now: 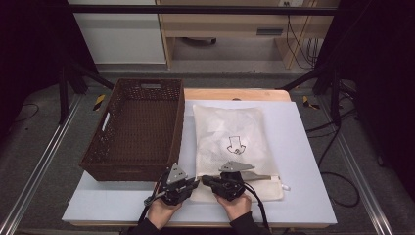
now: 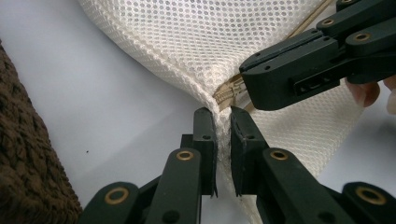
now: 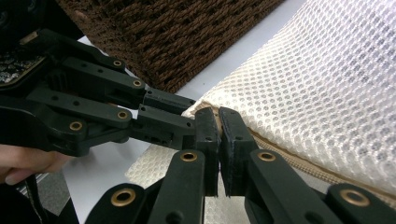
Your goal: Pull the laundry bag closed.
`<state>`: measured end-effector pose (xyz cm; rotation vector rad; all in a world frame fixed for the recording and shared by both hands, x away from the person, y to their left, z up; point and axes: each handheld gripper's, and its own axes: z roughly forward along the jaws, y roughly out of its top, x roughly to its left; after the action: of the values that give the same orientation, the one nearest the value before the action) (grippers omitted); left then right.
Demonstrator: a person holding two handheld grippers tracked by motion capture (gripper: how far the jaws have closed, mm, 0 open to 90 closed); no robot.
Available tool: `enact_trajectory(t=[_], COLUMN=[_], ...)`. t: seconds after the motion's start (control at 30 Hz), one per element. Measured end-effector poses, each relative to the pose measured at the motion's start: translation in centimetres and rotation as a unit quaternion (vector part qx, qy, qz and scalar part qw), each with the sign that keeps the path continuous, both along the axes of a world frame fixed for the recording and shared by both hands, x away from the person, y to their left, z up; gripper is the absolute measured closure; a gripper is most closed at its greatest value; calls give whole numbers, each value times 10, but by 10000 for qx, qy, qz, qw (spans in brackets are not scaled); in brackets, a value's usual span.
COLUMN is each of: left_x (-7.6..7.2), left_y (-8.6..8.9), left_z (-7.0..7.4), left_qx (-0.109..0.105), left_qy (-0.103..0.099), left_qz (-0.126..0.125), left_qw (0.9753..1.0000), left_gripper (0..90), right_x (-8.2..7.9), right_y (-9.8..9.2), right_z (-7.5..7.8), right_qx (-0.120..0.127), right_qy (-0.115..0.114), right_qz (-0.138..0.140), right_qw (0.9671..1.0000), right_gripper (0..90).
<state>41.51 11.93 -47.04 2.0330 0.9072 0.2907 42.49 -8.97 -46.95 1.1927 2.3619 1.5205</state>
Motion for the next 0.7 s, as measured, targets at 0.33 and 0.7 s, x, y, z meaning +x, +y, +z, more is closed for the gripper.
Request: enact_trajectory(t=[0.33,0.7], left_x=[-6,-7], left_y=[-3,-3], left_z=[3,8], left_qx=[139,68], left_qy=[-143,-118], left_qz=[137,142], left_qw=[9997,9998], left_gripper=[850,850], right_x=[0,2], right_y=[-2,-6], right_z=[-2,-1], right_qx=[65,197], right_qy=[81,170], right_qz=[-48,-72], right_qw=[9999,9996], right_gripper=[872,874])
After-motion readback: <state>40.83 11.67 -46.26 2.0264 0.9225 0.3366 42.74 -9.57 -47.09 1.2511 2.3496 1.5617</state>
